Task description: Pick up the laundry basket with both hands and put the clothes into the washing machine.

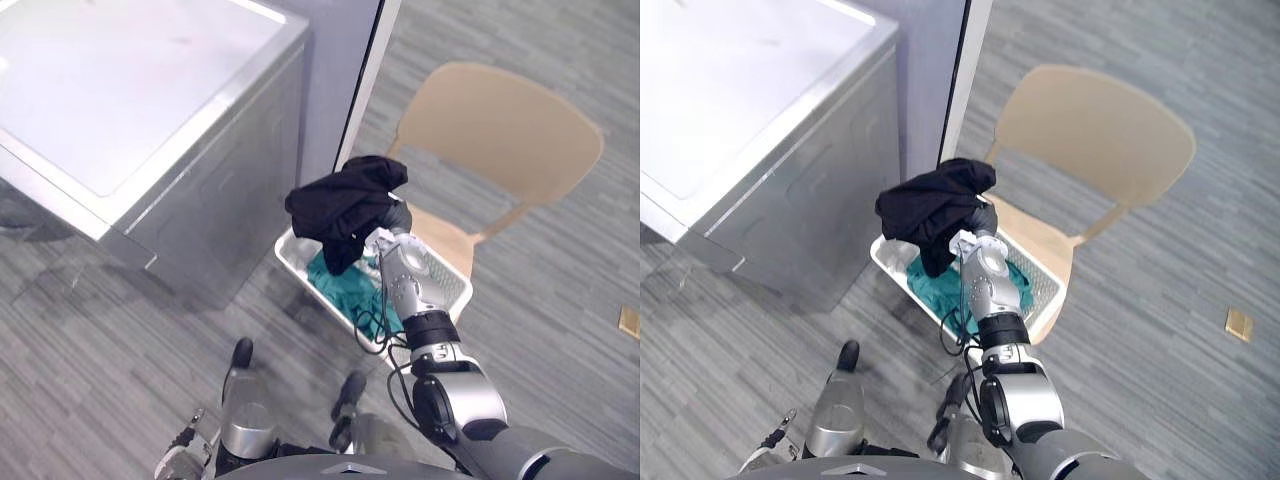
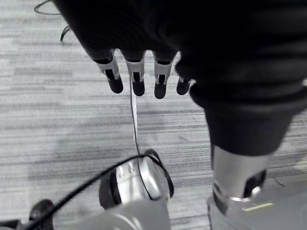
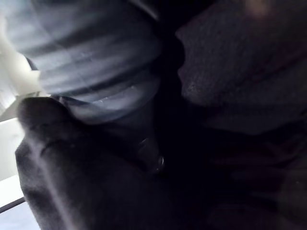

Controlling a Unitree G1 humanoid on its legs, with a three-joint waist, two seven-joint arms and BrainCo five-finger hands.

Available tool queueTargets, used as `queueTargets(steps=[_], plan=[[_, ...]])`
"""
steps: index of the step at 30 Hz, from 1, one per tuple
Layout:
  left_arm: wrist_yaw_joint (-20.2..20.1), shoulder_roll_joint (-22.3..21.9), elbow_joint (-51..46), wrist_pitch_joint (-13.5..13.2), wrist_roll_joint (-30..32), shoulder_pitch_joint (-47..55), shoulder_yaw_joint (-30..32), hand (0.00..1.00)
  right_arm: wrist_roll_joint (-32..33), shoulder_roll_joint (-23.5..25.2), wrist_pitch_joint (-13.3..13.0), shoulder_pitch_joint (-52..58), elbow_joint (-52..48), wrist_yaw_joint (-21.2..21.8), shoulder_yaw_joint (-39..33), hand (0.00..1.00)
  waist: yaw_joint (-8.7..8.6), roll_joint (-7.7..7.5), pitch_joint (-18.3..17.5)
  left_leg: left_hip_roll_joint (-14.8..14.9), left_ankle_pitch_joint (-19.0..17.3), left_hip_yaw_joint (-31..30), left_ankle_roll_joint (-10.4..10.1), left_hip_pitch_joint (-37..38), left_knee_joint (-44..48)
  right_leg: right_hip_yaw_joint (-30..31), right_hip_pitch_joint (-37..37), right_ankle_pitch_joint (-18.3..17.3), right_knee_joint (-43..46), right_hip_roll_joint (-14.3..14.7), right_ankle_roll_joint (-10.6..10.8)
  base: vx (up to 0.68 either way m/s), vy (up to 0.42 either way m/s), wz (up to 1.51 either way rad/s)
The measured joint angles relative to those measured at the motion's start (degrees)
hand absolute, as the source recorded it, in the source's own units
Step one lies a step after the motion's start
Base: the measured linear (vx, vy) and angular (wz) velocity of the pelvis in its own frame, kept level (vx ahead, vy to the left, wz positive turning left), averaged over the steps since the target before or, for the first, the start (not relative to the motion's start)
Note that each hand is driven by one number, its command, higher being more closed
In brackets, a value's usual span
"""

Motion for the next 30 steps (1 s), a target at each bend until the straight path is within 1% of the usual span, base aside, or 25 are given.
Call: queueTargets(steps=[2,4,5,7,9,10,11,12,15,16,18,19,20,22,24,25,26,27,28,29,30], plan=[[0.23,-0.21,-1.32,-0.01,-0.46,0.02,4.53,0.00,0.00,0.00,0.41,0.26,-0.10,0.42,-0.04,1.00,-0.26,0.35,-2.46,-0.19,0.62,0.14,0.15,2.33,-1.65,0.00,1.63,-0.17,-0.01,-0.27,0.18,0.14,0.042,0.09],[1.23,-0.60,-4.47,-0.12,-1.79,0.05,9.68,0.00,0.00,-0.24,0.61,1.90,-2.48,1.50,-0.13,1.00,-0.05,0.35,-5.16,-0.64,0.87,0.15,0.27,3.52,-2.56,0.04,2.81,-0.70,-0.02,-0.48,0.57,0.08,0.040,0.14],[1.47,-0.78,-5.74,-0.18,-2.33,0.04,11.40,0.00,0.02,-0.21,0.61,2.45,-3.50,1.90,-0.12,1.00,-0.05,0.40,-5.61,-0.85,0.87,0.15,0.27,3.82,-2.59,0.03,3.26,-0.94,-0.02,-0.62,0.73,0.03,0.030,0.14],[2.86,-1.99,-14.03,-0.26,-3.94,0.20,19.29,0.00,0.46,0.14,0.70,4.34,-6.16,2.96,0.02,1.00,0.46,0.65,-7.97,-1.23,0.64,0.45,0.76,5.34,-3.59,0.08,4.33,-1.68,-0.01,-1.39,0.90,0.00,0.038,0.05],[4.12,-2.26,-20.97,-0.64,-4.43,0.69,23.31,0.00,1.47,0.80,0.70,5.81,-7.25,3.96,0.11,1.00,0.44,1.13,-9.52,-1.28,0.37,0.91,1.15,6.14,-4.09,0.14,5.01,-1.96,-0.02,-1.52,1.17,0.00,0.016,0.00],[5.70,-2.25,-26.62,-1.14,-4.45,0.41,25.84,0.00,1.62,1.00,0.75,7.18,-8.14,4.16,0.39,1.00,0.37,1.67,-10.42,-1.26,0.35,1.82,1.23,7.03,-4.37,0.27,5.75,-2.33,-0.02,-1.55,1.49,0.00,0.000,0.00],[7.27,-2.23,-33.07,-1.73,-4.43,0.45,28.31,0.00,1.72,1.05,0.79,9.17,-9.39,4.28,0.51,1.00,0.44,2.65,-11.90,-1.21,0.35,2.81,1.25,7.01,-4.37,0.29,5.73,-2.57,0.00,-1.63,1.59,0.00,0.000,0.00],[8.03,-2.23,-36.58,-2.02,-4.42,0.43,29.38,0.00,1.86,1.05,0.80,9.59,-9.45,4.32,0.56,1.00,0.35,2.46,-12.80,-1.15,0.36,3.44,1.26,7.07,-4.33,0.35,5.78,-2.74,-0.01,-1.72,1.71,0.00,0.000,0.00],[12.40,-1.81,-54.55,-3.26,-3.65,-0.52,31.74,0.00,2.09,0.84,0.89,11.97,-12.11,4.42,0.93,1.00,0.40,4.27,-14.66,-1.20,0.46,4.10,1.32,7.24,-4.32,0.74,5.68,-2.75,0.18,-1.92,1.74,-0.01,0.024,-0.04],[13.24,-1.76,-57.51,-3.50,-2.98,-1.00,31.87,0.00,2.09,0.71,0.93,12.36,-12.59,4.41,1.12,1.00,0.42,4.59,-14.89,-1.20,0.49,4.17,1.31,7.30,-4.32,0.79,5.68,-2.74,0.23,-1.93,1.73,0.00,0.000,0.00],[16.88,-1.31,-67.05,-4.08,0.27,-3.19,31.81,0.00,2.09,0.05,1.19,13.40,-13.83,4.65,2.40,1.00,0.30,5.79,-15.82,-1.20,0.57,4.22,1.25,7.38,-4.35,0.78,5.67,-2.73,0.54,-2.01,1.73,0.00,0.000,0.00],[17.56,-1.01,-68.79,-4.27,0.45,-3.82,31.56,0.00,2.09,0.00,1.23,13.39,-13.84,4.66,2.75,1.00,0.27,6.01,-15.99,-1.19,0.57,4.22,1.24,7.38,-4.36,0.78,5.66,-2.73,0.54,-2.01,1.73,0.00,0.000,0.00],[19.37,-0.25,-71.48,-4.38,2.48,-4.78,29.98,0.00,2.09,-0.12,1.71,13.46,-14.36,4.75,2.87,1.00,0.22,6.35,-16.23,-1.19,0.62,4.22,1.17,7.38,-4.42,0.76,5.66,-2.73,0.55,-2.01,1.73,0.00,0.000,0.00],[20.90,1.42,-74.08,-4.45,4.52,-5.77,26.82,0.00,2.09,-0.12,2.21,13.95,-16.26,4.77,3.24,1.00,0.18,6.59,-16.41,-1.17,0.67,4.22,1.14,7.37,-4.49,0.68,5.67,-2.73,0.57,-2.00,1.73,0.00,0.000,0.00],[21.21,4.17,-77.25,-4.45,6.76,-5.86,19.56,0.00,2.13,-0.25,2.28,14.10,-18.55,4.82,5.12,1.00,-0.14,6.43,-16.51,-1.17,0.70,4.28,1.14,7.37,-4.56,0.74,5.59,-2.73,0.64,-2.02,1.73,0.00,0.000,0.00],[21.13,4.80,-78.09,-4.45,7.10,-5.87,17.06,0.00,2.14,-0.24,2.29,14.14,-19.05,4.84,5.61,1.00,-0.21,6.35,-16.56,-1.17,0.70,4.30,1.14,7.39,-4.56,0.77,5.58,-2.73,0.68,-2.03,1.72,0.00,0.000,0.00],[20.16,5.90,-79.74,-4.46,7.56,-5.87,11.51,0.00,2.20,-0.21,2.29,14.23,-20.26,4.93,6.87,1.00,-0.32,6.27,-16.61,-1.19,0.75,4.42,1.14,7.51,-4.62,0.91,5.50,-2.73,0.84,-2.07,1.72,-0.02,0.021,-0.05],[18.34,6.76,-80.88,-4.48,7.61,-5.87,5.50,0.00,2.29,-0.09,2.28,14.22,-20.99,5.23,8.18,1.00,-0.53,6.26,-16.61,-1.27,0.84,4.66,1.19,7.87,-4.86,1.13,5.50,-2.74,0.99,-2.18,1.72,-0.02,0.023,-0.08],[16.86,7.42,-81.10,-4.51,7.63,-5.87,0.77,0.00,2.40,-0.09,2.29,14.26,-21.52,5.36,9.25,1.00,-0.84,6.28,-16.62,-1.37,1.06,4.94,1.30,8.36,-5.46,1.35,5.52,-2.76,1.09,-2.31,1.74,-0.02,0.021,-0.07],[15.71,7.89,-81.06,-4.51,7.63,-5.87,-2.26,0.00,2.78,-0.07,2.32,14.30,-22.07,5.45,9.81,1.00,-1.22,6.28,-16.63,-1.45,1.20,4.98,1.34,8.47,-5.71,1.38,5.50,-2.77,1.15,-2.39,1.75,-0.03,0.018,-0.05],[14.05,8.30,-81.01,-4.51,7.63,-5.88,-6.81,0.00,3.36,-0.03,2.31,14.29,-22.92,5.65,11.04,1.00,-1.81,6.22,-16.65,-1.58,1.47,5.10,1.45,8.54,-6.10,1.48,5.27,-2.77,1.27,-2.53,1.76,-0.03,0.025,-0.07]])
